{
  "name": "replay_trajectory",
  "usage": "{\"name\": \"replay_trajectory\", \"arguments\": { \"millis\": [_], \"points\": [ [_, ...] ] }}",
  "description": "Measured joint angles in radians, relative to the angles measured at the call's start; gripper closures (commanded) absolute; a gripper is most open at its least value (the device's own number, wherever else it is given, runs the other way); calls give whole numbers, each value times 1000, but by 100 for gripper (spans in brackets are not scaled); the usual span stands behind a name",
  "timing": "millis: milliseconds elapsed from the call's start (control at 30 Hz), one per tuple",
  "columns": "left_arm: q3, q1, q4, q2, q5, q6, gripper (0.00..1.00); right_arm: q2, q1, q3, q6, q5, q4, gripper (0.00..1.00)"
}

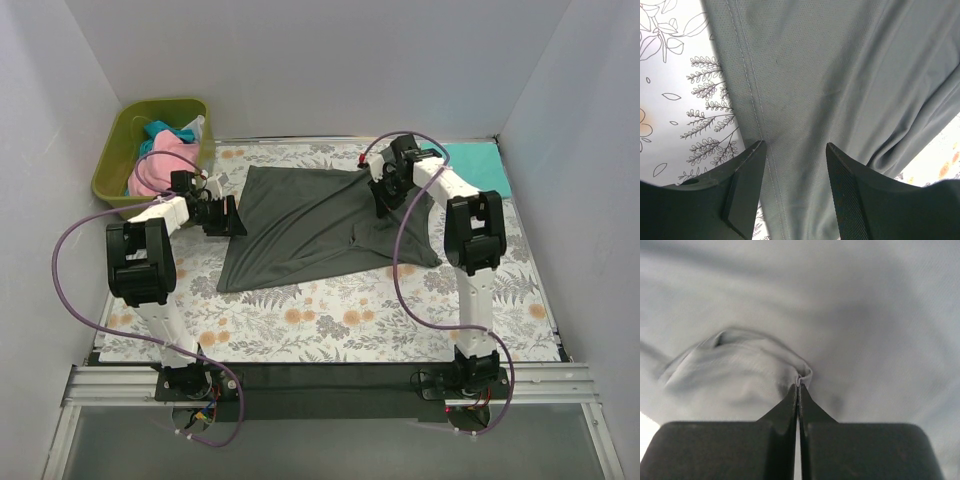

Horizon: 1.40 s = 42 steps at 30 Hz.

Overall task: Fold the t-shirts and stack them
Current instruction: Flatten the tshirt out

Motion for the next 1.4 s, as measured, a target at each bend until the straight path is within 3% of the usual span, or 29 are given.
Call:
{"name": "replay_trajectory", "arguments": {
  "millis": [333, 567, 800, 1200, 1233, 1267, 1300, 1400],
  "points": [
    [5, 0, 8, 0, -32, -21, 53, -436, 0, -243, -117, -117, -114, 99],
    [2, 0, 7, 0, -83, -20, 54, -729, 0, -634, -329, -164, -322, 99],
    [-2, 0, 8, 3, -126, -16, 54, -942, 6, -915, -547, -72, -483, 99],
    [-16, 2, -53, -15, -54, 63, 54, -886, 41, -969, -611, -3, -488, 99],
    [-24, 2, -92, -42, -42, 93, 54, -891, 41, -974, -612, 0, -485, 97],
    [-32, 2, -121, -68, -35, 121, 54, -899, 43, -985, -614, 5, -484, 89],
    [-45, 2, -156, -105, -31, 154, 54, -908, 44, -998, -616, 13, -485, 70],
    [-110, 2, -247, -237, -31, 267, 53, -931, 48, -1033, -623, 42, -491, 59]
  ]
}}
